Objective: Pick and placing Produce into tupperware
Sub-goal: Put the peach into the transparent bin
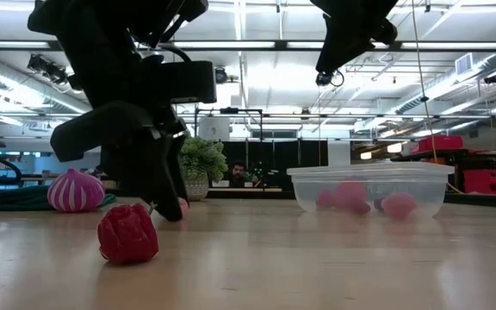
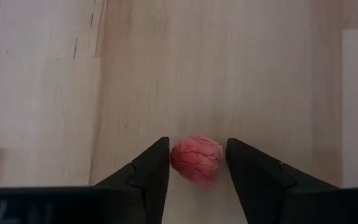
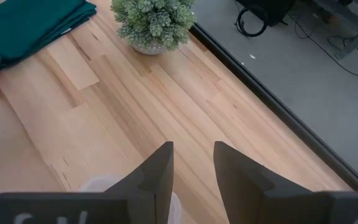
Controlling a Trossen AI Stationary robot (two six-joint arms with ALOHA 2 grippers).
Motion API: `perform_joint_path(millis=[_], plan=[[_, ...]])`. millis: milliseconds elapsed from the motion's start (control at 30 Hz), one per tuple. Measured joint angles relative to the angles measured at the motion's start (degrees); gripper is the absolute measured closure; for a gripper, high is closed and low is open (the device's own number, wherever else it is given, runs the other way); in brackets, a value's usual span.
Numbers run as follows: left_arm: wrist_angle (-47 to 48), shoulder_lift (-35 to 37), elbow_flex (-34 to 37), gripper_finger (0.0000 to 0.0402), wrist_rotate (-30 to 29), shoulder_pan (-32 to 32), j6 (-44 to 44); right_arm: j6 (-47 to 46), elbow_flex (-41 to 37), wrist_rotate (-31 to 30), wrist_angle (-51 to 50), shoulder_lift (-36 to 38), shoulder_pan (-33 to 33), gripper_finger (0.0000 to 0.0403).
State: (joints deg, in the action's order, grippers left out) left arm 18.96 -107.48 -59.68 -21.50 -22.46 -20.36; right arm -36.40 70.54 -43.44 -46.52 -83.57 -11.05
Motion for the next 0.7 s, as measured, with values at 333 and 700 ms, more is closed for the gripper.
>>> perform_joint_path(millis=[333, 700], plan=[[-5.2, -0.4, 0.1, 0.0296, 0.3, 0.5, 3.7, 0.0, 0.0, 0.0, 0.0, 0.0, 0.0, 0.028], [-18.9, -0.4, -6.9, 0.0302, 0.3, 5.8, 19.8, 0.0, 0.0, 0.0, 0.0, 0.0, 0.0, 0.028]])
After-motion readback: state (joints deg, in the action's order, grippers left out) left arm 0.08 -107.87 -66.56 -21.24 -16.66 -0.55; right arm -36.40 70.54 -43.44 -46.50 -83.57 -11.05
